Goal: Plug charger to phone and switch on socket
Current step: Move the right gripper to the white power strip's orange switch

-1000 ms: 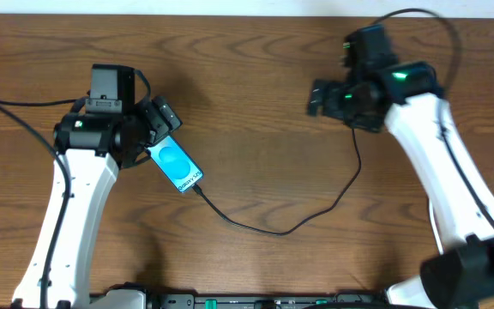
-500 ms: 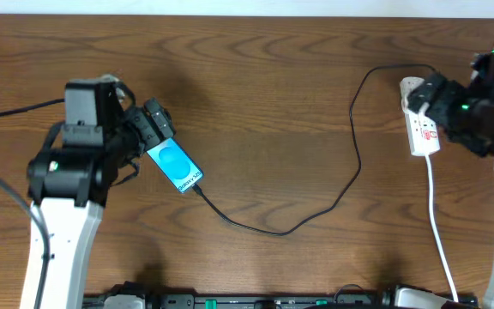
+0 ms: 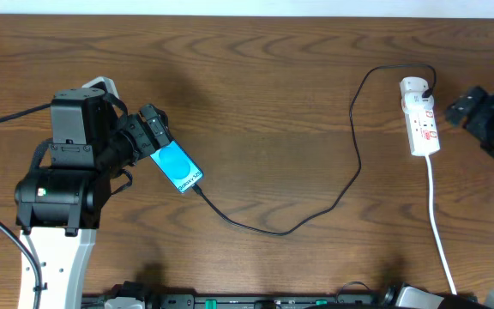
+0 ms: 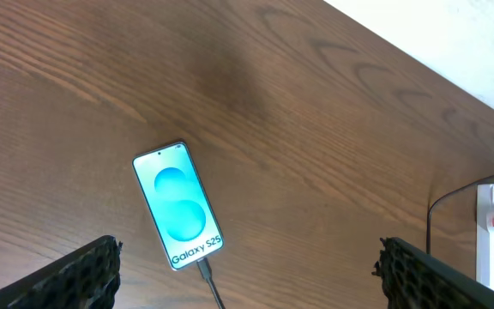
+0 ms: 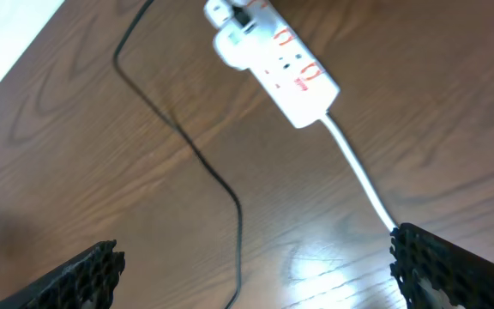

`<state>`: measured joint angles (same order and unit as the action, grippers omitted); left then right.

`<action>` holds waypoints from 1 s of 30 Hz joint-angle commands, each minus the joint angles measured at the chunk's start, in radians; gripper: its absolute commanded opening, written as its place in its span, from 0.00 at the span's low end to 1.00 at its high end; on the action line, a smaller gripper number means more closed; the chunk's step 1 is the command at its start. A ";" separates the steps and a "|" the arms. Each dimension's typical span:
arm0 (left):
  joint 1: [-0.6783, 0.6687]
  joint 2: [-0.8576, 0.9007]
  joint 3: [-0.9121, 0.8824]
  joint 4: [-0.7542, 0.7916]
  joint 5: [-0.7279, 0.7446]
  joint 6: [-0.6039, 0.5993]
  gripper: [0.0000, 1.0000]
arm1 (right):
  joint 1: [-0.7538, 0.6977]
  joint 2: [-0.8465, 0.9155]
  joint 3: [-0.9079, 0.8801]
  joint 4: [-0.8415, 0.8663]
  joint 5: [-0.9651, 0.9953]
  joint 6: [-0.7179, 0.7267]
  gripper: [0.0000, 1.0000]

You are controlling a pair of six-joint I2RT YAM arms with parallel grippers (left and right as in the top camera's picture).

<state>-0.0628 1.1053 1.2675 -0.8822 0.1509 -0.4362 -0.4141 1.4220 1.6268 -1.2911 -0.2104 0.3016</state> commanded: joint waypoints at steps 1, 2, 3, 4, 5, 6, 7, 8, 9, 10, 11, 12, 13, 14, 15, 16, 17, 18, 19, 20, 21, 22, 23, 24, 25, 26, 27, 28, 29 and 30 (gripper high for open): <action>0.000 0.011 0.019 0.001 -0.010 0.021 0.95 | -0.046 0.002 0.007 0.002 -0.010 -0.038 0.99; 0.000 0.014 0.019 0.001 -0.010 0.021 0.95 | -0.055 0.002 0.007 0.005 -0.024 -0.045 0.99; 0.000 0.014 0.019 0.001 -0.010 0.021 0.95 | -0.065 0.002 0.007 0.010 -0.053 -0.064 0.99; 0.000 0.014 0.019 0.002 -0.010 0.021 0.95 | -0.075 0.003 0.007 0.015 -0.093 -0.084 0.99; 0.000 0.014 0.019 0.002 -0.010 0.021 0.95 | -0.084 0.005 0.007 0.018 -0.129 -0.101 0.99; 0.000 0.013 0.019 0.002 -0.010 0.021 0.95 | -0.094 0.006 0.007 0.022 -0.172 -0.126 0.99; 0.000 0.013 0.019 0.002 -0.010 0.021 0.95 | -0.102 0.008 0.007 0.024 -0.195 -0.136 0.99; 0.000 0.013 0.019 0.002 -0.010 0.021 0.95 | -0.113 0.010 0.007 0.026 -0.214 -0.146 0.99; 0.000 0.011 0.019 0.002 -0.010 0.021 0.95 | -0.122 0.011 0.007 0.028 -0.224 -0.155 0.99; 0.000 0.011 0.019 0.002 -0.010 0.021 0.95 | -0.136 0.016 0.007 0.036 -0.235 -0.163 0.99; 0.000 0.010 0.019 0.003 -0.010 0.021 0.95 | -0.145 0.018 0.007 0.040 -0.245 -0.170 0.99; 0.000 0.009 0.019 0.005 -0.010 0.021 0.95 | -0.163 0.023 0.007 0.045 -0.271 -0.188 0.99; 0.000 0.009 0.019 0.005 -0.010 0.021 0.95 | -0.178 0.029 0.007 0.048 -0.301 -0.204 0.99; 0.000 0.009 0.019 0.005 -0.010 0.021 0.95 | -0.197 0.036 0.007 0.049 -0.344 -0.230 0.99; 0.000 0.009 0.019 0.005 -0.010 0.021 0.95 | -0.218 0.045 0.007 0.050 -0.388 -0.257 0.99; 0.000 0.009 0.019 0.005 -0.010 0.021 0.95 | -0.235 0.053 0.007 0.051 -0.424 -0.277 0.99; 0.000 0.009 0.019 0.005 -0.010 0.021 0.95 | -0.258 0.067 0.007 0.052 -0.467 -0.301 0.99; 0.000 0.009 0.019 0.005 -0.010 0.021 0.95 | -0.276 0.081 0.007 0.052 -0.502 -0.323 0.99; 0.000 0.009 0.019 0.005 -0.010 0.021 0.95 | -0.296 0.101 0.007 0.052 -0.544 -0.351 0.99; 0.000 0.008 0.019 0.006 -0.010 0.021 0.95 | -0.312 0.120 0.007 0.051 -0.579 -0.370 0.99; 0.000 0.005 0.019 0.011 -0.010 0.021 0.95 | -0.335 0.164 0.007 0.051 -0.644 -0.398 0.99; 0.000 0.002 0.019 0.015 -0.010 0.021 0.95 | -0.344 0.193 0.007 0.051 -0.678 -0.417 0.99; 0.000 -0.002 0.019 0.018 -0.010 0.021 0.95 | -0.350 0.219 0.007 0.053 -0.698 -0.423 0.99; 0.000 -0.007 0.019 0.023 -0.010 0.021 0.95 | -0.352 0.249 0.007 0.057 -0.706 -0.423 0.99; 0.000 -0.013 0.019 0.027 -0.010 0.021 0.95 | -0.352 0.277 0.007 0.063 -0.705 -0.423 0.99; 0.000 -0.019 0.019 0.029 -0.010 0.021 0.95 | -0.351 0.302 0.007 0.071 -0.705 -0.423 0.99; 0.000 -0.026 0.019 0.031 -0.010 0.021 0.95 | -0.348 0.329 0.007 0.080 -0.706 -0.423 0.99; 0.000 -0.033 0.019 0.033 -0.010 0.021 0.95 | -0.346 0.352 0.008 0.089 -0.713 -0.423 0.99; 0.000 -0.043 0.019 0.035 -0.010 0.021 0.95 | -0.344 0.373 0.008 0.098 -0.719 -0.423 0.99; 0.000 -0.051 0.019 0.037 -0.010 0.021 0.95 | -0.341 0.394 0.008 0.107 -0.723 -0.423 0.99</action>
<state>-0.0628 1.0973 1.2675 -0.8532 0.1509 -0.4362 -0.7589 1.7580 1.6272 -1.1999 -0.8562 -0.0853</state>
